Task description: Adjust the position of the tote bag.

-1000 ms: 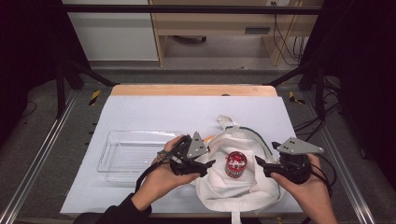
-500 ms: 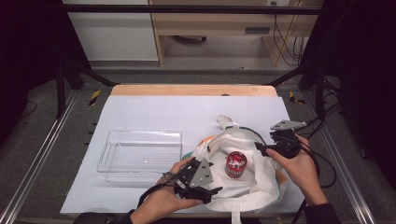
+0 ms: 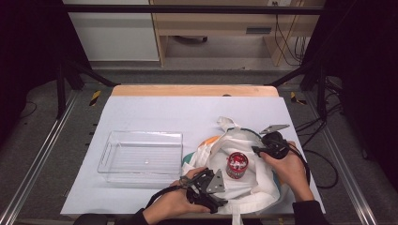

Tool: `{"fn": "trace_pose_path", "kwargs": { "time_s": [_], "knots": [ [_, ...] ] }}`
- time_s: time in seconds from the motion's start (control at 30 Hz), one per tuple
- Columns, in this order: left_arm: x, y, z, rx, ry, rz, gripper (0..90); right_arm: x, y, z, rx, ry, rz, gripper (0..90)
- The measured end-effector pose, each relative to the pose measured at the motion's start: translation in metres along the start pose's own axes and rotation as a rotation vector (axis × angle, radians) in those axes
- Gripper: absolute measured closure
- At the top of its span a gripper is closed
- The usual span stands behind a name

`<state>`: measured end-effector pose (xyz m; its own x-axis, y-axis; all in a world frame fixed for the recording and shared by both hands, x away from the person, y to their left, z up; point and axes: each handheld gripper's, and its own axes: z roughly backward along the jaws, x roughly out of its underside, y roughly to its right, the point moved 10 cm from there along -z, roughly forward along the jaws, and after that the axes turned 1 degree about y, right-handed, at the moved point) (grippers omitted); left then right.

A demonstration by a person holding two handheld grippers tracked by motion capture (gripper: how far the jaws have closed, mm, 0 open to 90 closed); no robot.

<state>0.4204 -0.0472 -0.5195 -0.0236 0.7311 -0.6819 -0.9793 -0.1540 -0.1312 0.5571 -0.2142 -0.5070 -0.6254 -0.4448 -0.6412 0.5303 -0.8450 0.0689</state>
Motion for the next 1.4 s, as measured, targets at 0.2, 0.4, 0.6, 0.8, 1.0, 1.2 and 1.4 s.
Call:
{"fn": "trace_pose_path", "kwargs": {
  "time_s": [0.2,0.4,0.6,0.8,1.0,1.2,1.4],
  "knots": [
    [0.008,0.012,-0.013,0.084,0.008,0.055,47.7,0.000,0.005,0.005,-0.002,0.057,-0.013,85.6],
    [0.006,0.015,-0.014,0.072,-0.011,0.056,74.9,-0.002,0.005,0.006,0.014,0.058,0.007,86.5],
    [0.005,0.013,-0.008,-0.005,-0.037,0.044,84.5,-0.017,0.014,0.017,0.064,0.059,0.050,86.9],
    [0.007,0.017,-0.010,-0.006,-0.002,0.051,85.8,-0.014,0.033,-0.007,0.091,0.007,0.054,87.0],
    [0.007,0.017,-0.010,-0.015,-0.005,0.053,86.2,-0.002,0.042,-0.038,0.050,-0.026,-0.015,87.0],
    [0.008,0.019,-0.010,-0.038,-0.002,0.045,86.3,0.000,0.042,-0.042,0.064,-0.029,-0.008,86.9],
    [0.008,0.020,-0.010,-0.046,-0.006,0.040,86.5,0.002,0.043,-0.043,0.081,-0.034,-0.001,86.8]
  ]
}}
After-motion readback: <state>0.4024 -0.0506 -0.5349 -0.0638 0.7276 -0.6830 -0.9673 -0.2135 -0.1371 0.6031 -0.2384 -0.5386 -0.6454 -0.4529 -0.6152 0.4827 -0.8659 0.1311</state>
